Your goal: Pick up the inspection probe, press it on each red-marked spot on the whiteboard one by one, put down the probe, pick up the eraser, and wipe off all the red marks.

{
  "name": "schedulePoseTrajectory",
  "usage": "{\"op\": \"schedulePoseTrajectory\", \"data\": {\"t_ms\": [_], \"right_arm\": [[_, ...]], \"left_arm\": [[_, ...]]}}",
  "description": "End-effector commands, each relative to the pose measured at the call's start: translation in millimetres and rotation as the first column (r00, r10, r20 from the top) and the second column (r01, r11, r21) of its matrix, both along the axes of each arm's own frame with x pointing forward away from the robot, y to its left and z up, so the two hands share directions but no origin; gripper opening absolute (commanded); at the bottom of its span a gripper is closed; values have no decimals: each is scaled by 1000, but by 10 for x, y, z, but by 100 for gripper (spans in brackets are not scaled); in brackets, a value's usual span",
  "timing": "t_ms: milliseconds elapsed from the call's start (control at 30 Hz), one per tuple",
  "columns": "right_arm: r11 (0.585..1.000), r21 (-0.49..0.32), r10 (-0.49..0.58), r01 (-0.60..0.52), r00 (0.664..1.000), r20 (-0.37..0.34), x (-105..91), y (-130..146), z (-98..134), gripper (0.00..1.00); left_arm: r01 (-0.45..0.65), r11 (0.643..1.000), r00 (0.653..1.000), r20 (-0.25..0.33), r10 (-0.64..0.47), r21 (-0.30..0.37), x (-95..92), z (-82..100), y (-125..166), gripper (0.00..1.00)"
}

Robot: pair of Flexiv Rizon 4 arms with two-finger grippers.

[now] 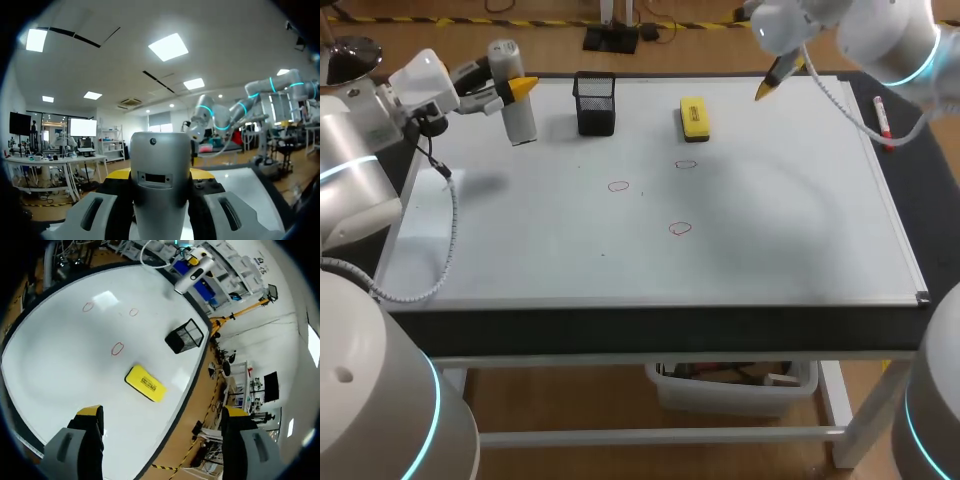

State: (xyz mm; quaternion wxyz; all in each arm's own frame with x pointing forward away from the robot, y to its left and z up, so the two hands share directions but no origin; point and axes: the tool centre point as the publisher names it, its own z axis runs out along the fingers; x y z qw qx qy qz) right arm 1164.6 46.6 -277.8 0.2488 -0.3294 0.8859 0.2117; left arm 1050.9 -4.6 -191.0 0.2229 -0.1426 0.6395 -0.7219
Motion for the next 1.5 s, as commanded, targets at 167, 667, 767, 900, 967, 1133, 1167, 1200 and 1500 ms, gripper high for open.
{"op": "schedulePoseTrajectory", "data": {"t_ms": [167, 667, 767, 900, 967, 1133, 1167, 1200, 1500], "right_arm": [[756, -494, 437, -429, 893, -107, 23, -3, 41, 100], [405, -609, 756, -682, 625, -197, 214, 299, -163, 100], [321, -629, 780, -708, 574, -248, 209, 352, -241, 100], [274, -630, 786, -727, 547, -289, 212, 398, -357, 100], [244, -625, 795, -742, 522, -309, 203, 427, -418, 100], [206, -595, 790, -777, 491, -368, 173, 507, -601, 100], [203, -593, 791, -780, 487, -371, 166, 525, -634, 100], [214, -591, 782, -778, 499, -373, 158, 538, -664, 100], [285, -563, 735, -776, 554, -392, 117, 620, -896, 100]], "left_arm": [[-2, 1000, 1000, 4, 2, -3, 1, -4, -8, 0], [-2, 1000, 1000, 4, 2, -3, 1, -4, -8, 0], [-2, 1000, 1000, 4, 2, -3, 1, -4, -8, 0], [-2, 1000, 1000, 4, 2, -3, 1, -4, -8, 0], [-2, 1000, 1000, 4, 2, -3, 1, -4, -8, 0], [-2, 1000, 1000, 4, 2, -3, 1, -4, -8, 0], [-2, 1000, 1000, 4, 2, -3, 1, -4, -8, 0], [-2, 1000, 1000, 4, 2, -3, 1, -4, -8, 0], [-2, 1000, 1000, 4, 2, -3, 1, -4, -8, 0]]}}
